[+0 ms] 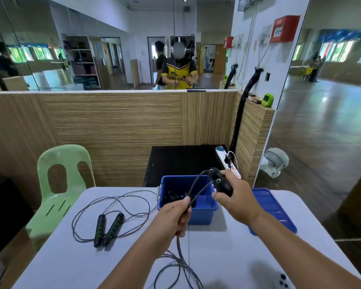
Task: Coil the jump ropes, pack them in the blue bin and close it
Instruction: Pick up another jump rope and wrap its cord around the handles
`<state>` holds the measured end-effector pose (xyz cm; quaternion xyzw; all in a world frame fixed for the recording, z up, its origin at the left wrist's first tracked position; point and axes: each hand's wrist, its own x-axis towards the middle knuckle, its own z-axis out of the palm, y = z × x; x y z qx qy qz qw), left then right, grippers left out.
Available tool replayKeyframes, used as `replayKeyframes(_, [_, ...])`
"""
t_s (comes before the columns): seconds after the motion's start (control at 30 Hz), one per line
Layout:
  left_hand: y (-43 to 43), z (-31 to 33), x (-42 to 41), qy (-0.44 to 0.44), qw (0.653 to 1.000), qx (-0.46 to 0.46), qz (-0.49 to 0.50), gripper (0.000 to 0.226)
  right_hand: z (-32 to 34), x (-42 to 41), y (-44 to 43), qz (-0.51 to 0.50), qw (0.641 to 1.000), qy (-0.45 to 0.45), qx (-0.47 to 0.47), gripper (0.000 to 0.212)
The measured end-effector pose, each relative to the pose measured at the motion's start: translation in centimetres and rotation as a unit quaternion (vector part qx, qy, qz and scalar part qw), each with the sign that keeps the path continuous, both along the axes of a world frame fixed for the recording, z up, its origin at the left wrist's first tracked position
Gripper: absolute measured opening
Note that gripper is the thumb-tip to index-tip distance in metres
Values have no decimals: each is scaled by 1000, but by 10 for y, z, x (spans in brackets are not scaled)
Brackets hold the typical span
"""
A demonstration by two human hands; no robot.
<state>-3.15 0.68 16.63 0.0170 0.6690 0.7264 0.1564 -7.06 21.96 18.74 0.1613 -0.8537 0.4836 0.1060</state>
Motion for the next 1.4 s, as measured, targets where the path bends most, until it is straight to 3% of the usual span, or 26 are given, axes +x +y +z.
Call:
replayKeyframes(0.07, [8, 1, 1, -8, 1000, -6, 15, 43, -3, 1, -12, -6, 990, -26, -137, 16])
replayKeyframes(0.2, [16, -7, 3, -5, 999, -25, 40, 44, -7, 5, -27, -17, 915, -83, -394, 22])
replayKeyframes(0.4, [21, -20, 7, -12, 1000, -2, 22, 42, -18, 10, -43, -32, 827, -126, -546, 29])
replayKeyframes(0.53, [23, -27, 9, -8, 999, -8, 31, 41, -15, 14, -47, -38, 783, -178, -596, 33])
replayKeyframes(0.77, [29, -30, 12, -15, 1000, 13, 16, 40, -3, 13, -50, 0, 698, -179, -693, 34])
replayKeyframes(1.17, [40, -34, 23, -81, 990, 109, -27, 34, 0, 15, -49, 23, 663, -161, -731, 45])
replayKeyframes(1.4, [41, -32, 21, -60, 992, 89, -59, 34, 5, 18, -51, 35, 629, -173, -757, 23])
